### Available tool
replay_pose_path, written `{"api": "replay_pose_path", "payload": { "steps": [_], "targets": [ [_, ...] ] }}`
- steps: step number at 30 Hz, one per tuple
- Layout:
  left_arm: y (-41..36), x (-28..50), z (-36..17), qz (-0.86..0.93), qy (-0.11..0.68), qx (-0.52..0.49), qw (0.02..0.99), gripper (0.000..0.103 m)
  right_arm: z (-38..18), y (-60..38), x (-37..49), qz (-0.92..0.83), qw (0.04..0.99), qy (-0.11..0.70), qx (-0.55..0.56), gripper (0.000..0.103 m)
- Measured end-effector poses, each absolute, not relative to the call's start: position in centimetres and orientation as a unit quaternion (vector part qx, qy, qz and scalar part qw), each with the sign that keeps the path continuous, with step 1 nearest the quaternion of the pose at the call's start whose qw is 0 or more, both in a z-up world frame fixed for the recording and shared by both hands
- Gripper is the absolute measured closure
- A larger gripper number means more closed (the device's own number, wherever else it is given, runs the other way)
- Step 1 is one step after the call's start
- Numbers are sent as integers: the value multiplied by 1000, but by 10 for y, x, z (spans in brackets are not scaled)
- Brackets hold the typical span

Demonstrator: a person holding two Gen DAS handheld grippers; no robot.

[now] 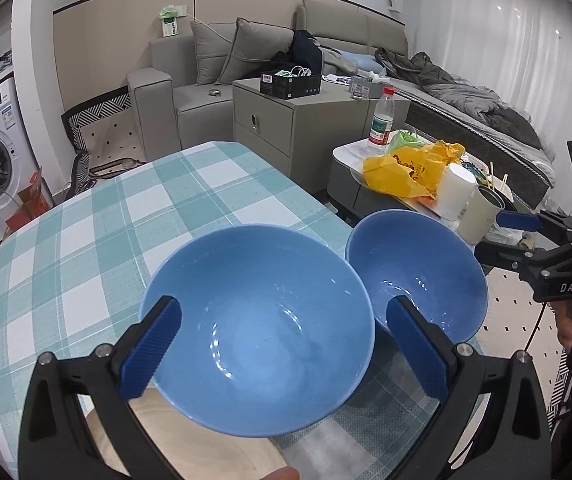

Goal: Organize plates and bowls
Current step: 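Move both open grippers to the rims of the blue bowls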

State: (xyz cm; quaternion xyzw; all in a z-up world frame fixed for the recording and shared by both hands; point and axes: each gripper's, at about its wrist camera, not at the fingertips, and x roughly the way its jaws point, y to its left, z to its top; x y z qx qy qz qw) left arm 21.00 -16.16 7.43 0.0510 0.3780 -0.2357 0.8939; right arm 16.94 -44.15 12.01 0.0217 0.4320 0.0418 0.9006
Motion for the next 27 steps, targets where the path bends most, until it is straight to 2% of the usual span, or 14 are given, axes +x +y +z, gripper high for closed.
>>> {"api": "replay_pose_path", "payload": {
  "steps": [27],
  "targets": [
    [-234,222,68,-298,393,115,862,0,73,-463,170,30,879,469,82,3]
  ]
}}
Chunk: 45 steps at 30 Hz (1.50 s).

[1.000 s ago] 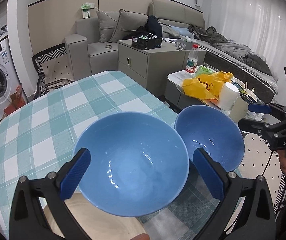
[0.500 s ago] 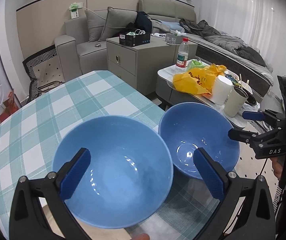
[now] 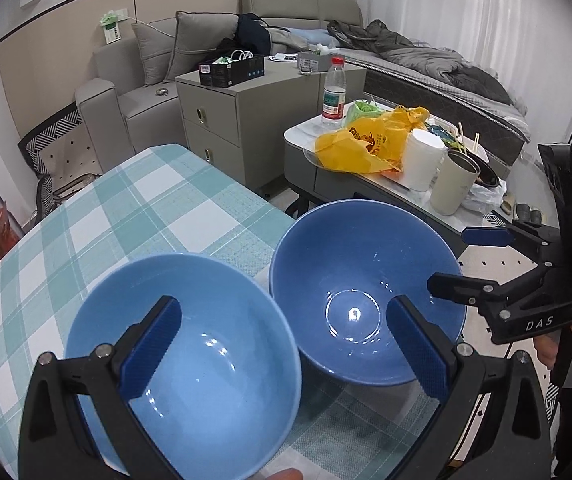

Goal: Organize plates and bowls
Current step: 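Move both open grippers to the rims of the blue bowls, then close the left gripper on one blue bowl rim while the right gripper grips another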

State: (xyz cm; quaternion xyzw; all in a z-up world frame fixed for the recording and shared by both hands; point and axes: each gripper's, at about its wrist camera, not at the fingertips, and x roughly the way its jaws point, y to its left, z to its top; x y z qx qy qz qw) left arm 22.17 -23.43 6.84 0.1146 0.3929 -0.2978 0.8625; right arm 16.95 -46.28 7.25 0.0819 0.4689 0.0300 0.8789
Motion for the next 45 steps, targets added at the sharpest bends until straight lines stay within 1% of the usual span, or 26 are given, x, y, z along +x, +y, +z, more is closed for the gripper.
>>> {"api": "replay_pose_path", "payload": {
  "steps": [4,13,22,32,40,44,45],
  "targets": [
    [-244,225,64,-295,401,129,857,0,62,-467,172,22,873,480,83,3],
    [-252,225,59,-318,394,136,852,2,44,-483,169,8,864,495,97,3],
    [-257,221,54,-332,387,146,848,2,36,-490,165,21,862,490,128,3],
    [-262,227,46,-343,406,129,837,2,31,-489,161,32,860,492,132,3],
    [-270,230,37,-341,422,134,829,2,29,-490,159,38,859,493,135,3],
    [-271,230,33,-347,434,133,821,7,28,-491,158,39,858,493,137,3],
    [-271,230,32,-348,435,132,820,7,28,-491,158,39,858,493,137,3]
  ]
}}
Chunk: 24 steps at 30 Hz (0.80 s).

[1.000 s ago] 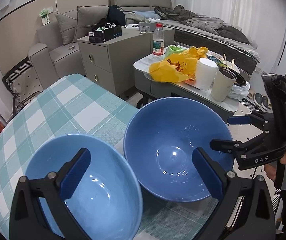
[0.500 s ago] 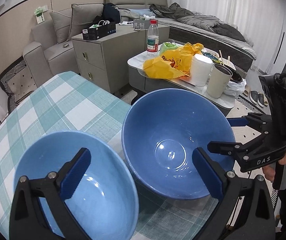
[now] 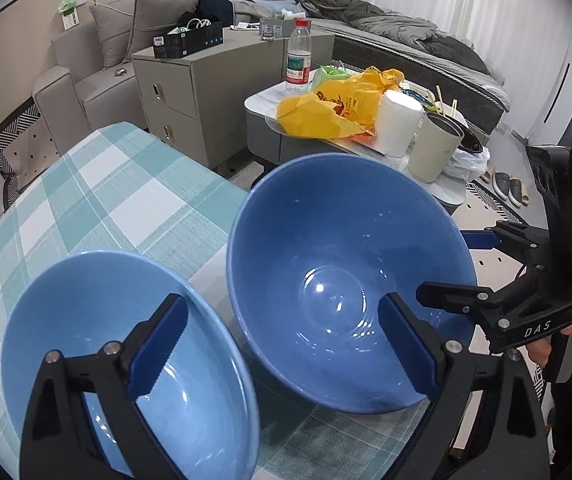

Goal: Organize plates and bowls
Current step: 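Close the left gripper on one blue bowl rim while the right gripper grips another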

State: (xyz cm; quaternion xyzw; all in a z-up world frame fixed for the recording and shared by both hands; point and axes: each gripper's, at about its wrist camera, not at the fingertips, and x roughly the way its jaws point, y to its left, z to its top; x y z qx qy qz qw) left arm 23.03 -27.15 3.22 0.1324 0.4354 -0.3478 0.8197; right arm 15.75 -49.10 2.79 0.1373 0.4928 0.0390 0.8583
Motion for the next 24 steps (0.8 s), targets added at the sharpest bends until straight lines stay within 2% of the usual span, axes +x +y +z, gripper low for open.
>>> {"api": "replay_pose_path", "payload": {
  "steps": [3,10,15,21,22,24],
  "targets": [
    [-271,230,31,-346,438,132,819,9,27,-490,158,42,858,492,138,4],
    [-265,234,28,-338,447,122,819,22,26,-485,159,51,858,491,141,7],
    [-263,239,24,-333,457,113,817,22,23,-481,162,55,856,497,135,13],
    [-256,242,32,-326,442,103,829,22,21,-480,163,57,854,499,133,14],
    [-255,242,34,-326,437,101,832,24,21,-480,163,57,854,500,133,14],
    [-252,241,38,-332,426,99,836,36,20,-480,163,56,853,501,134,14]
  ]
}}
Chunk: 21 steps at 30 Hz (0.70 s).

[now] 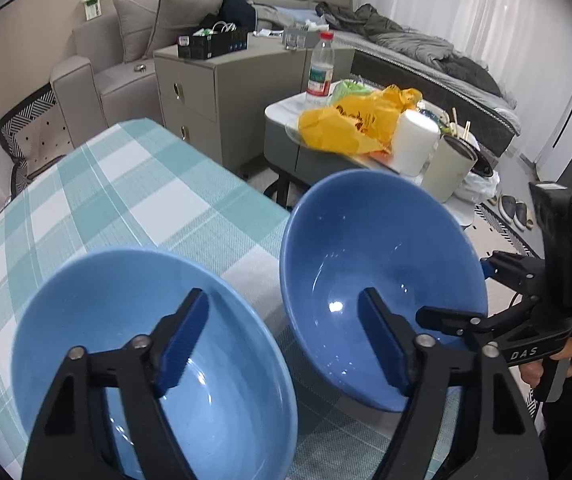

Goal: Organize plates and bowls
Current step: 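Close the left gripper on one blue bowl rim while the right gripper grips another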

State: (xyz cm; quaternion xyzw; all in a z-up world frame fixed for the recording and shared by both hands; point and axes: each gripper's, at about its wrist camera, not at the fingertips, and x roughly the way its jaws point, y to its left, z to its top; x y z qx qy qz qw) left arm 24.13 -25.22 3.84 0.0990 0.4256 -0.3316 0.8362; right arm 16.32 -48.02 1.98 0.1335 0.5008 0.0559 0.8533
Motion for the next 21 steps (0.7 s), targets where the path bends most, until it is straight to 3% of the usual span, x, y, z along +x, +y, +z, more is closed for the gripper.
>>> {"api": "replay_pose_path", "payload": {
  "steps": [1,3,6,21],
  "targets": [
    [-251,241,40,-333,421,99,838,42,19,-481,163,56,853,501,134,14],
    [-251,242,41,-331,414,101,842,42,19,-481,163,57,853,501,136,14],
    [-251,243,42,-320,405,111,849,52,17,-483,164,57,852,501,137,14],
    [-257,235,46,-334,388,129,849,52,13,-485,164,54,851,504,141,14]
  ]
}}
